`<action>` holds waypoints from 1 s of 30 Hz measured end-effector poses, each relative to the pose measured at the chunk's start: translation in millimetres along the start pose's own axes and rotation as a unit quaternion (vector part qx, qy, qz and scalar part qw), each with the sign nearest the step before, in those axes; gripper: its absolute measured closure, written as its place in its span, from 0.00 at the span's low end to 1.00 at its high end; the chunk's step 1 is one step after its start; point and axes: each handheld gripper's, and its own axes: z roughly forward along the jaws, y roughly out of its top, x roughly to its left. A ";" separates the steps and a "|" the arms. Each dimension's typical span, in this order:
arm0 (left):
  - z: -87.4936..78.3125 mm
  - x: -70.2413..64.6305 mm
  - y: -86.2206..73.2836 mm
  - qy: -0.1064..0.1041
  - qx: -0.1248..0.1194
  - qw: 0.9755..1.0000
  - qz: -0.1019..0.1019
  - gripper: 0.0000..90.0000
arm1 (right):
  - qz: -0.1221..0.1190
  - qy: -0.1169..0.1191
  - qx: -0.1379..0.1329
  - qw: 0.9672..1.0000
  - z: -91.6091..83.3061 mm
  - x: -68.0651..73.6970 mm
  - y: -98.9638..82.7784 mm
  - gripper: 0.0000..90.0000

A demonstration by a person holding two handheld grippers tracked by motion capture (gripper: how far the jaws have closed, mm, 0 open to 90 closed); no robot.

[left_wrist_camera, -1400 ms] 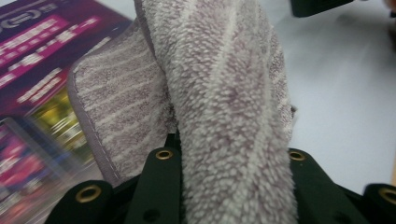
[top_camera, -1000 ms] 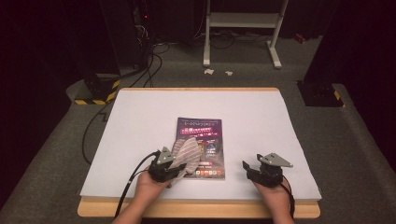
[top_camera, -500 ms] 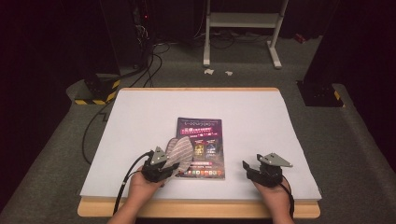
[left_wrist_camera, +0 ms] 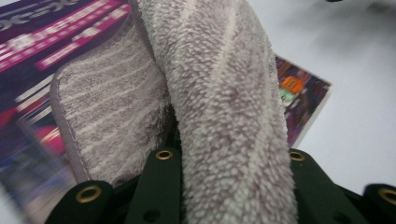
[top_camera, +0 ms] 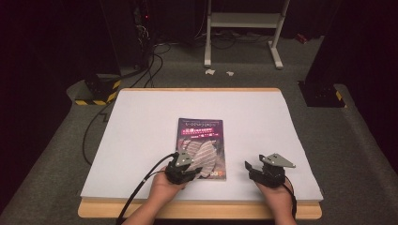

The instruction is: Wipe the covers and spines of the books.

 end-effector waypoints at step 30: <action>7.6 -15.4 3.1 -0.011 -0.003 1.000 0.013 0.79 | 0.009 -0.005 -0.004 1.000 -2.3 -4.6 -0.9 0.38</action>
